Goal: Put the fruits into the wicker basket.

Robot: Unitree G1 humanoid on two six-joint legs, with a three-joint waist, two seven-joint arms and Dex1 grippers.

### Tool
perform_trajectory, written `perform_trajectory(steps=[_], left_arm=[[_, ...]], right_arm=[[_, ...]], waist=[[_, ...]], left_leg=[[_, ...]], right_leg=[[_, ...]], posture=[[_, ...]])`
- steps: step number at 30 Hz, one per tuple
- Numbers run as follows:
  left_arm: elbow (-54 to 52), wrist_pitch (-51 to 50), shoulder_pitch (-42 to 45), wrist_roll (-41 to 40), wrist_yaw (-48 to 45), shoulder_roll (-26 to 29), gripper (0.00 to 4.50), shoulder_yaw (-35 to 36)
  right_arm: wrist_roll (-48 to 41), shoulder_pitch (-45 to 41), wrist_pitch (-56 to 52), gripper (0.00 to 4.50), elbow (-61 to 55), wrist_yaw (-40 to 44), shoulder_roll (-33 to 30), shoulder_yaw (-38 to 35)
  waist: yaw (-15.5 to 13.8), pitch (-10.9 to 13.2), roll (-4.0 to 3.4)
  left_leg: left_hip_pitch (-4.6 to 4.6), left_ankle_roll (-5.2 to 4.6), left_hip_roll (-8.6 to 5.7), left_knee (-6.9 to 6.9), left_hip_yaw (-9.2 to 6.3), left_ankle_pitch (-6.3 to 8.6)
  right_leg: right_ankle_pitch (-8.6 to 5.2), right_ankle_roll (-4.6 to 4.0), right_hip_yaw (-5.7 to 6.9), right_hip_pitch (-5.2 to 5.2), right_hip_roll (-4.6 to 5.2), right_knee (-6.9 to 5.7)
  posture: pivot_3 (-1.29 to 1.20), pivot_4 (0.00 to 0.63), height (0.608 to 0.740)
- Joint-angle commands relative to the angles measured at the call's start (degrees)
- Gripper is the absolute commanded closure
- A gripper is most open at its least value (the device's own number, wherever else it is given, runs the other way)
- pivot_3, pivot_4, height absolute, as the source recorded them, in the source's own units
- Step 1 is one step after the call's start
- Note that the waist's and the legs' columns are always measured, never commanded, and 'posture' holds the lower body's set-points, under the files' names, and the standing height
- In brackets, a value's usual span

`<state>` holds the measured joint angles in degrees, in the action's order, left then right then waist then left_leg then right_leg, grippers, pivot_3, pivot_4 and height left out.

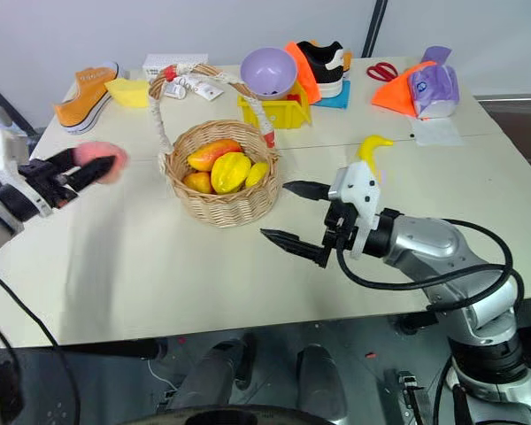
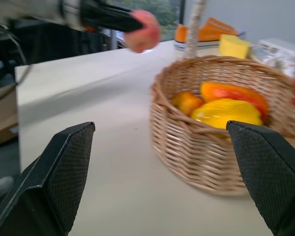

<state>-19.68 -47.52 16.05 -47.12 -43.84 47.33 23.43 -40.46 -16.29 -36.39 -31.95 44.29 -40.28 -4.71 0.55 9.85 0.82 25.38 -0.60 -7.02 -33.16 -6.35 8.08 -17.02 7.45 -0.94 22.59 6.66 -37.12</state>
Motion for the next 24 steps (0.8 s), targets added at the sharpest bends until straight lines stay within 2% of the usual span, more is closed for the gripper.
perform_trajectory(steps=[1, 6, 8, 10, 12, 16, 21, 24], left_arm=[[-3.7, -2.4, 5.6, -0.6, 4.1, -1.4, 1.62, -5.4], [0.3, -0.2, 15.9, 12.6, 10.3, -4.9, 1.62, -21.2], [3.0, 0.5, 18.6, 15.0, 10.7, -7.1, 1.62, -24.2], [7.2, 1.7, 21.5, 17.5, 11.9, -10.1, 0.61, -25.9], [10.2, 2.8, 23.4, 19.4, 12.7, -12.2, 0.05, -26.7], [12.0, 7.2, 24.3, 23.2, 12.5, -13.9, 0.05, -26.8], [7.5, 12.8, 20.9, 18.0, 4.1, -14.7, 0.05, -23.1], [4.0, 14.4, 17.3, 15.5, -1.8, -13.7, 0.05, -23.1]], right_arm=[[1.1, -1.4, 2.1, 0.0, 1.3, 1.0, -0.7, -1.5], [3.8, -1.0, 3.9, 0.0, 4.6, 0.4, -0.3, -1.9], [5.3, -0.6, 4.8, 0.0, 5.8, -0.4, 0.0, -1.8], [7.8, -0.2, 6.0, 0.0, 7.2, -1.9, 0.6, -1.2], [10.4, 0.3, 7.3, 0.0, 8.5, -3.5, 1.2, -0.8], [16.6, -1.1, 8.8, 0.0, 13.8, -9.8, 3.3, -1.0], [22.5, -8.0, 8.6, 0.0, 26.1, -19.8, 8.1, -2.4], [26.1, -14.4, 9.9, 0.0, 39.1, -25.0, 10.5, -2.3]], waist=[[-0.2, 0.0, -0.07], [-0.2, 0.0, -0.05], [-0.3, 0.0, -0.04], [-0.2, 0.0, -0.01], [-0.1, 0.0, 0.0], [0.2, 0.0, 0.0], [0.2, 0.0, -0.03], [0.2, 0.0, -0.03]], left_leg=[[-0.02, 0.0, 0.0, 0.0, 0.0, 0.0], [0.01, -0.01, -0.02, -0.07, 0.05, -0.01], [0.06, -0.02, -0.04, -0.06, 0.08, -0.02], [0.14, -0.13, -0.04, -0.03, 0.07, -0.08], [0.17, -0.15, -0.03, 0.02, 0.04, -0.09], [0.13, -0.14, -0.01, 0.02, 0.07, -0.1], [0.1, -0.1, -0.01, -0.01, 0.08, -0.13], [0.1, -0.08, -0.01, 0.01, 0.06, -0.15]], right_leg=[[-0.01, -0.02, 0.01, -0.02, 0.01, 0.0], [0.0, 0.0, 0.0, -0.16, 0.01, 0.03], [0.01, 0.04, -0.02, -0.19, 0.01, 0.04], [0.11, 0.23, -0.01, -0.1, -0.01, 0.04], [0.12, 0.26, 0.01, -0.02, -0.03, -0.02], [0.12, 0.27, -0.01, -0.01, -0.09, -0.06], [0.14, 0.24, -0.04, -0.02, -0.13, -0.09], [0.14, 0.24, -0.04, -0.02, -0.15, -0.1]], posture=[[0.0, 0.15, 0.74], [0.0, 0.15, 0.74], [0.0, 0.15, 0.74], [0.0, 0.15, 0.74], [0.0, 0.15, 0.74], [0.0, 0.15, 0.74], [0.0, 0.15, 0.74], [0.0, 0.15, 0.74]])
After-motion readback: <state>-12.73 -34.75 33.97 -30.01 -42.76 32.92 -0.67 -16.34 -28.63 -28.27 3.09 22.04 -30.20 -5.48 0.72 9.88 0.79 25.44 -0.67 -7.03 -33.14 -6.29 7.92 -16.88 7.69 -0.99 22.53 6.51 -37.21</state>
